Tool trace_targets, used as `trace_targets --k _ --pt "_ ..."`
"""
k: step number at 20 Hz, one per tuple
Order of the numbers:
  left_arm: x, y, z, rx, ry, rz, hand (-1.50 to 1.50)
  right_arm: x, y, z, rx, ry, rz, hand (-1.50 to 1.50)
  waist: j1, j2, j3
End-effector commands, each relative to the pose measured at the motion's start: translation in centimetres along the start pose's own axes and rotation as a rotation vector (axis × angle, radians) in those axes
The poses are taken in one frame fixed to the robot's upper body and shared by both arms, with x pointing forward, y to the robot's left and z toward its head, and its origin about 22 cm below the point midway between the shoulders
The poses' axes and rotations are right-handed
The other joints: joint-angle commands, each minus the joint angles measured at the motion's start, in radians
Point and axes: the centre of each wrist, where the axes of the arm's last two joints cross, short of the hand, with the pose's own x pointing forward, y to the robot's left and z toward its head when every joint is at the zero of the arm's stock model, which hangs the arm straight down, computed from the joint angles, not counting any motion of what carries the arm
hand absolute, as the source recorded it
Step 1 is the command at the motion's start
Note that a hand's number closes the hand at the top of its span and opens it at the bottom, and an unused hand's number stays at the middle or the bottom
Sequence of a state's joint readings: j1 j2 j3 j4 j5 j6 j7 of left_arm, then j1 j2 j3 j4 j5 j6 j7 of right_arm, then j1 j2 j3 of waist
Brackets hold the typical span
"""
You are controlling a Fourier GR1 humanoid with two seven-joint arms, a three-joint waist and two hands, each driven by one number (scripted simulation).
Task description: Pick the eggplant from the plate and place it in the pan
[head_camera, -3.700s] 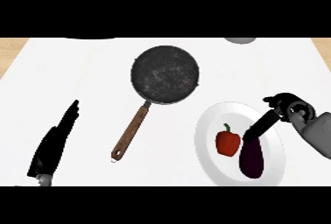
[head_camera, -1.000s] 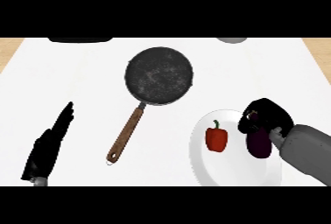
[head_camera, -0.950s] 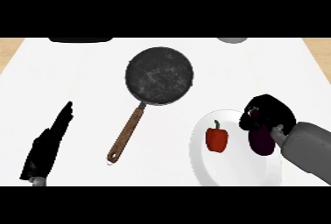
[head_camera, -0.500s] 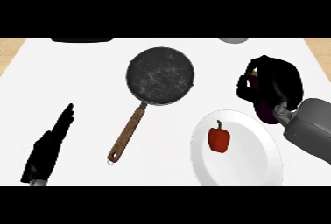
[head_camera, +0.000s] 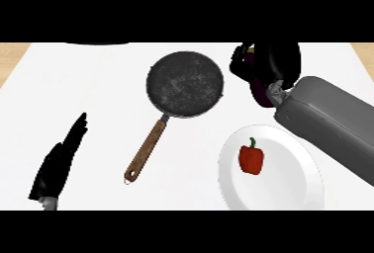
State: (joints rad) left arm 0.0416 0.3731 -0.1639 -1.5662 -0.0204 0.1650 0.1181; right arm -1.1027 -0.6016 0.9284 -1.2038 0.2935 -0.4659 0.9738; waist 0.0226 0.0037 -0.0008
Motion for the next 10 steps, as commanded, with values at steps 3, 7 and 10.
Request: trace_targets --k 3,7,10 --pt "1.2 0.2 -0.6 -0.010 -0.017 0.002 0.00 4.2 4.1 -1.8 0.040 0.036 -0.086 1.50 0.028 0.011 0.001" --pt "1.9 -1.4 -0.8 -0.037 -0.032 0.008 0.00 5.8 4.6 -3.4 0.113 0.072 -0.170 1.50 0.042 0.017 0.001" --pt "1.7 -1.3 -0.6 -0.042 -0.045 0.010 0.00 4.4 7.3 -3.8 0.150 0.068 -0.137 1.50 0.057 0.024 0.001"
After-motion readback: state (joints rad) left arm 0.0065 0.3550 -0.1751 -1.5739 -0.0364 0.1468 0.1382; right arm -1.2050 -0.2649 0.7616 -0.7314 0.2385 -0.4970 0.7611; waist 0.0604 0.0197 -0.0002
